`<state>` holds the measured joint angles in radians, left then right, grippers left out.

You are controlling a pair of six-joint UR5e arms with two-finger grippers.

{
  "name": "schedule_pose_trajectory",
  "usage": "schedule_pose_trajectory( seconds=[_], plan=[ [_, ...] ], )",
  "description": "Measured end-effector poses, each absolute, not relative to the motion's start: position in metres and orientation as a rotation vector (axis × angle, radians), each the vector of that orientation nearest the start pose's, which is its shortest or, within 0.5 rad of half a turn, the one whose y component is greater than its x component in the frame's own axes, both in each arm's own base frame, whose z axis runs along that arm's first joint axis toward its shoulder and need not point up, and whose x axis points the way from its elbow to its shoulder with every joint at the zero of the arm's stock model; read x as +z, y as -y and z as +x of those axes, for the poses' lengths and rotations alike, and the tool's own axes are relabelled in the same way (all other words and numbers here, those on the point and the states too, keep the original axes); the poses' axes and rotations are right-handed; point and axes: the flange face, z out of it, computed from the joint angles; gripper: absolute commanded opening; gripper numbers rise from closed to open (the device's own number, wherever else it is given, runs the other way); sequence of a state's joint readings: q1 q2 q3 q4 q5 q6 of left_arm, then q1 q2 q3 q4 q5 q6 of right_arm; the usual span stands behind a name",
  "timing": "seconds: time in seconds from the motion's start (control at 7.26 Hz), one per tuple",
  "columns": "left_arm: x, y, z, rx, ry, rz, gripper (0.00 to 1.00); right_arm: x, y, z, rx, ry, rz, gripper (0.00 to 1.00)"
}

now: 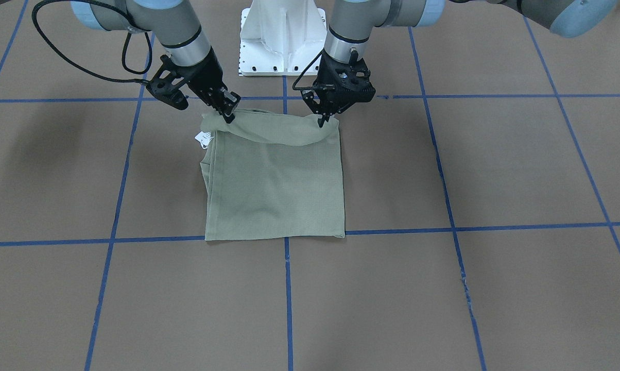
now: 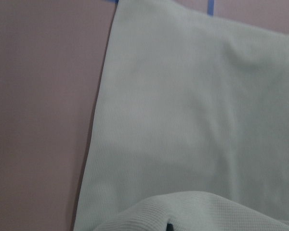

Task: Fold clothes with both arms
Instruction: 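Lift the near edge with both grippers and fold it toward the far edge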

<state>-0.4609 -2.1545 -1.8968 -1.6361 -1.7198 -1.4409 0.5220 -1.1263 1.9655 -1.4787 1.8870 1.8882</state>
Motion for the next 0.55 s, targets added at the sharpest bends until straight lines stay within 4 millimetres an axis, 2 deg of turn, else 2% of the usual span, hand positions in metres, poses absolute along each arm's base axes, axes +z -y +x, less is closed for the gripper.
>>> schedule_pose_trajectory(
  seconds=[0.28,0.55],
  plan=[
    [0.194,0.417,0.504,-0.250,-0.979,0.172,0.00,0.245,0.416,-0.459,0.628,0.923,-0.160,0.00],
    [0.198,0.432,0.509,-0.261,-0.985,0.181,0.00,0.248,0.442,-0.467,0.646,0.899,-0.147,0.00]
  ],
)
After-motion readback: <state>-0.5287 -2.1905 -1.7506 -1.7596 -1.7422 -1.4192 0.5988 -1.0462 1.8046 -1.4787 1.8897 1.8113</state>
